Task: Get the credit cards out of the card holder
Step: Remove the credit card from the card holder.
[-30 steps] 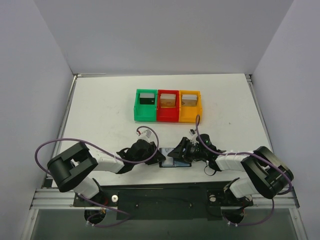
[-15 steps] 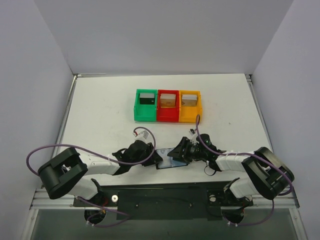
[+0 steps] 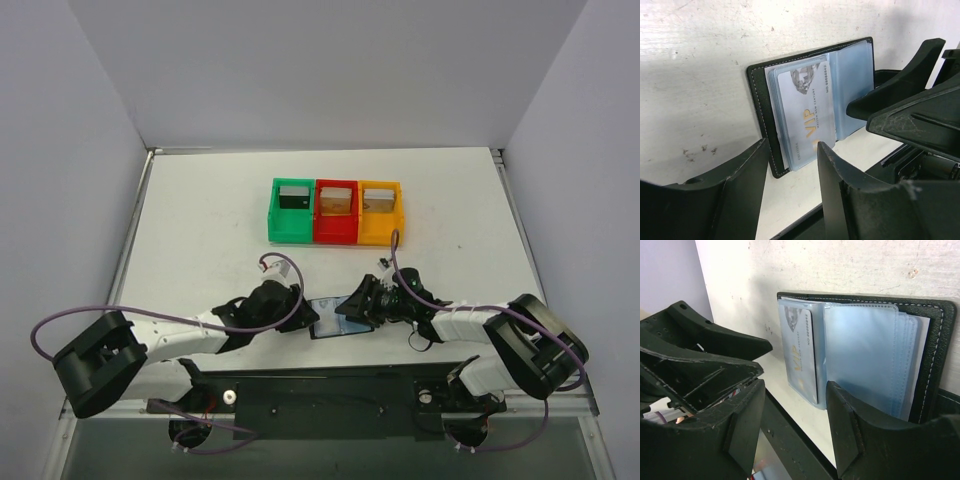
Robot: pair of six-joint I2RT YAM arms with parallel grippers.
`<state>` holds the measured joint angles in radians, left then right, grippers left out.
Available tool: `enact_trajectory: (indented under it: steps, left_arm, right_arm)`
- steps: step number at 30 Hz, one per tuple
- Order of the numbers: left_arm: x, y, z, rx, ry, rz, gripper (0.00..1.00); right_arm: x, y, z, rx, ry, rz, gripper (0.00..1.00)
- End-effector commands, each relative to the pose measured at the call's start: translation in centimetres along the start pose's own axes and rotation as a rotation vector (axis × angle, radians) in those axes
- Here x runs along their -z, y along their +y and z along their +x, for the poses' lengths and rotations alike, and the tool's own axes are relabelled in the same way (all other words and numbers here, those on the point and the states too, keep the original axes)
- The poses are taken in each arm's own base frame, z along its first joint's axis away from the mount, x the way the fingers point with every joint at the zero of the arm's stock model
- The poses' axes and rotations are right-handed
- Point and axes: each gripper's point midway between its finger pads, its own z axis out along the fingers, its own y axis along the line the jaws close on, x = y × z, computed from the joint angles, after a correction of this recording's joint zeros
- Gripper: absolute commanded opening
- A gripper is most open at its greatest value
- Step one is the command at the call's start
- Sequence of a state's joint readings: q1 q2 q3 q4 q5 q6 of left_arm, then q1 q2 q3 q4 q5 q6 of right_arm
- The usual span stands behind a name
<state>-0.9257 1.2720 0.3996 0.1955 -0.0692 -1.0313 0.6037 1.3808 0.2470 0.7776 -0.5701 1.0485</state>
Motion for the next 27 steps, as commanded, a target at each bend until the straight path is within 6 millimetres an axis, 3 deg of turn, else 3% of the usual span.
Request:
enact_trajectory:
  steps: [1,14,27]
  left_arm:
    - [0.9,0.6,-1.2,-0.028,-0.048,-0.027,0.53]
    - [-0.5,2.8,-0.8,-0.039,-0.022,-0.141,0.32]
    - [-1.9,2.5,-0.7,-0.101,0.022,-0.156,0.2]
  right_arm:
    - [0.0,1.9,-0.6,0.061,-0.011,-0.05,0.47]
    - [0.0,2.6,-0.5,0.108,0.0,-0.032,0.46]
    - [0.0,2.6,-0.6,0.123,0.003,-0.018,0.45]
